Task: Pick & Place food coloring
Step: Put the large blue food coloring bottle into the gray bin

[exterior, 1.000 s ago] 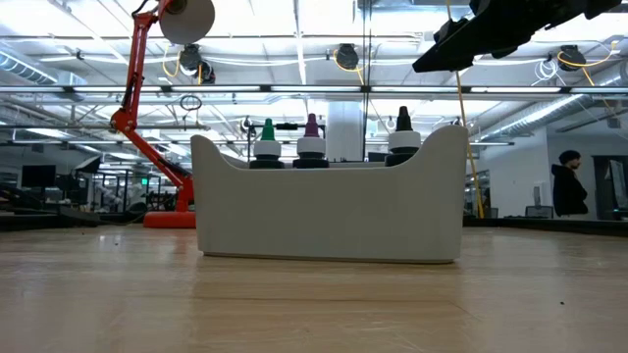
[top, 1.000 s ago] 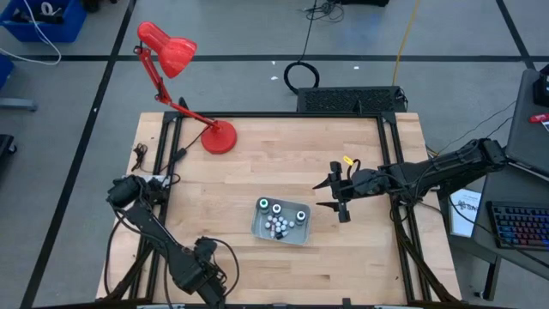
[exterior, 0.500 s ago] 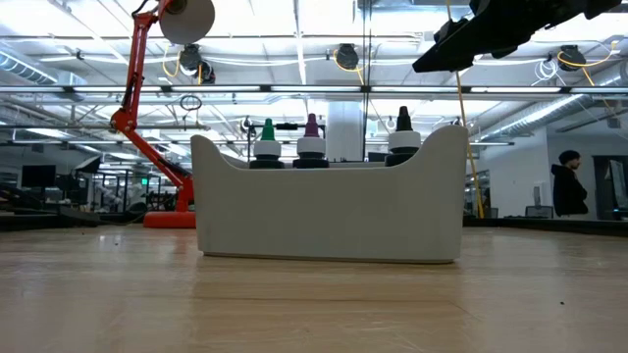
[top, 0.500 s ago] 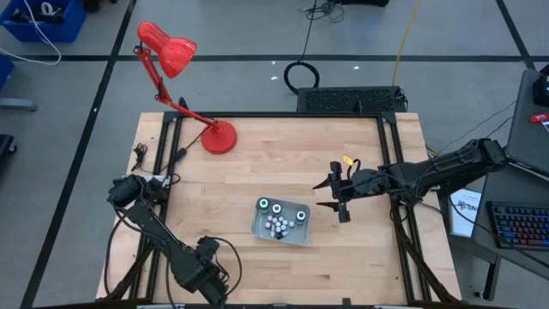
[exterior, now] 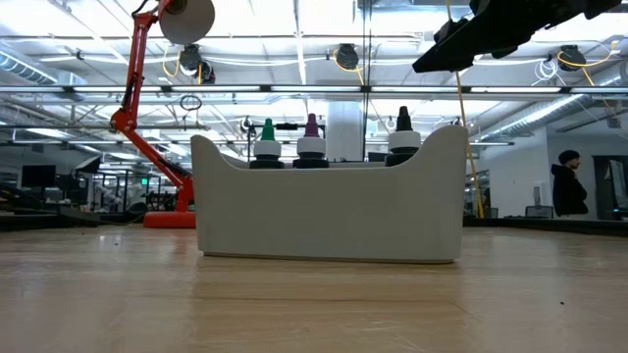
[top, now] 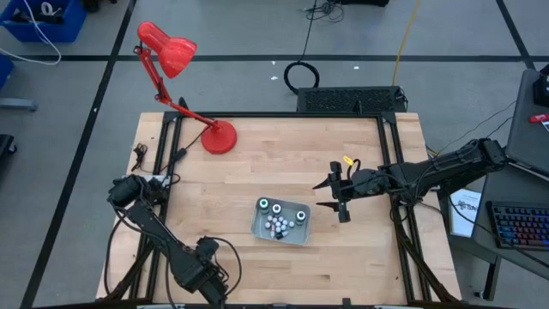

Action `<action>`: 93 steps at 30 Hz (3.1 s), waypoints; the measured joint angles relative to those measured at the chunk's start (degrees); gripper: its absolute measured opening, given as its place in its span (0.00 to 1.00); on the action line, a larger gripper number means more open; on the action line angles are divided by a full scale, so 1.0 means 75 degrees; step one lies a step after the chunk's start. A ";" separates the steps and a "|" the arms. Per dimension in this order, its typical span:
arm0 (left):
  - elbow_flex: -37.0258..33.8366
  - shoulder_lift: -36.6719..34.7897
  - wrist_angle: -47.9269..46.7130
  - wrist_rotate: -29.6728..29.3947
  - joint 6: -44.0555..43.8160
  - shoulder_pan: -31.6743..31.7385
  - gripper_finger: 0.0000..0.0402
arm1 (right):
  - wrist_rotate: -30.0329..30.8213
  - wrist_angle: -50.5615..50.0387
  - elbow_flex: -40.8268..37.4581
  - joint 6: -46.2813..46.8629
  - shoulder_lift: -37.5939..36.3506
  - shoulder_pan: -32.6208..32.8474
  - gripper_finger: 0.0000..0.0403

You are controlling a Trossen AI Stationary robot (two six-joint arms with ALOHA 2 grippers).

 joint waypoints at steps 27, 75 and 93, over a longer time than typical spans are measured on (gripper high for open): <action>0.0226 -0.0134 0.0155 -0.1262 0.1319 0.0359 0.28 | 0.0000 -0.0006 0.0000 0.0003 0.0000 0.0000 0.53; 0.3679 0.0832 0.1907 -0.2491 1.2869 0.4707 0.28 | 0.0473 -0.1781 0.0002 0.0836 -0.1037 -0.0007 0.53; 0.3676 0.1589 0.1843 -0.2240 1.2795 0.4726 0.28 | 0.0466 -0.1782 0.0002 0.0836 -0.1037 -0.0007 0.53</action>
